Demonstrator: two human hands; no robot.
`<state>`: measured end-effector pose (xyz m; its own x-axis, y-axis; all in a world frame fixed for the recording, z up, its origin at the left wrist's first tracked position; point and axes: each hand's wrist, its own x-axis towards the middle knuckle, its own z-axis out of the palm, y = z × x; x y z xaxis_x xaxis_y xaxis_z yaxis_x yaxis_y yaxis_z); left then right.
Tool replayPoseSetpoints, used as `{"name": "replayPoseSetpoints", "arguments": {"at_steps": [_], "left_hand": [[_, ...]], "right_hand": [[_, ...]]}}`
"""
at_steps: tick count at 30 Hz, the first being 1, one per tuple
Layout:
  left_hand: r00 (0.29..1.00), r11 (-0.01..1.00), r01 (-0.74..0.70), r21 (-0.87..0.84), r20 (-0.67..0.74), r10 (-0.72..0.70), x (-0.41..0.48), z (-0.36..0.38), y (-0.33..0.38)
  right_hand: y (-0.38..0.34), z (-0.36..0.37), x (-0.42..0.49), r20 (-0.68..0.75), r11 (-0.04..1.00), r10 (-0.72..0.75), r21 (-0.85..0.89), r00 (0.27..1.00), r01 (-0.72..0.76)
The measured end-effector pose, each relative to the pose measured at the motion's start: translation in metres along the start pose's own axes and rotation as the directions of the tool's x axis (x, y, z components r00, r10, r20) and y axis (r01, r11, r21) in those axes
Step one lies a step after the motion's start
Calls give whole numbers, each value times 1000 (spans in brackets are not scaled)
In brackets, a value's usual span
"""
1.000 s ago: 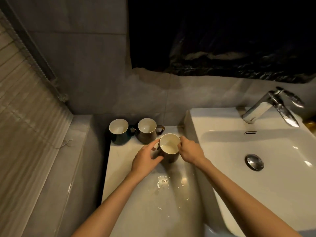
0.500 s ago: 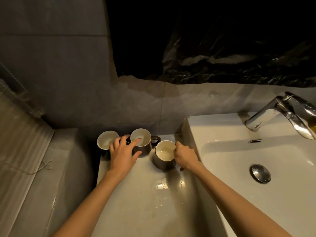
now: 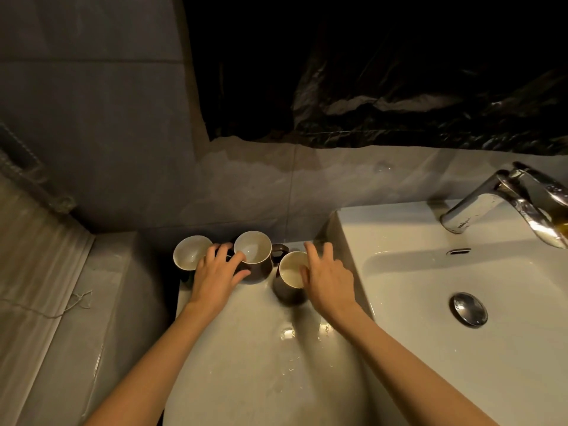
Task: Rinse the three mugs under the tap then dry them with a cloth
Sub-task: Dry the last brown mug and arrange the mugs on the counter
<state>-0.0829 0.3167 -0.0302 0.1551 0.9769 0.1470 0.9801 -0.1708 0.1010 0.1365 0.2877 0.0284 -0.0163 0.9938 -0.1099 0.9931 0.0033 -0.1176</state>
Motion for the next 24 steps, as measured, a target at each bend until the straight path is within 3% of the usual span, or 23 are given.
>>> {"name": "replayPoseSetpoints", "arguments": {"at_steps": [2,4,6,16,24], "left_hand": [[1000,1000,-8,27,2,8,1,0,0],[1000,999,-7,51,3,7,0,0,2],[1000,998,-8,67,5,8,0,1,2],[1000,997,13,72,9,-13,-3,3,-1],[1000,996,-5,89,3,4,-4,3,-5]], "right_hand": [[-9,6,-11,-10,991,-135,16,991,135],[-14,18,-18,90,978,-208,39,974,206],[-14,29,-18,140,980,-195,76,971,186],[2,41,-19,50,971,-139,205,989,126],[6,32,-9,26,980,-152,136,988,148]]}}
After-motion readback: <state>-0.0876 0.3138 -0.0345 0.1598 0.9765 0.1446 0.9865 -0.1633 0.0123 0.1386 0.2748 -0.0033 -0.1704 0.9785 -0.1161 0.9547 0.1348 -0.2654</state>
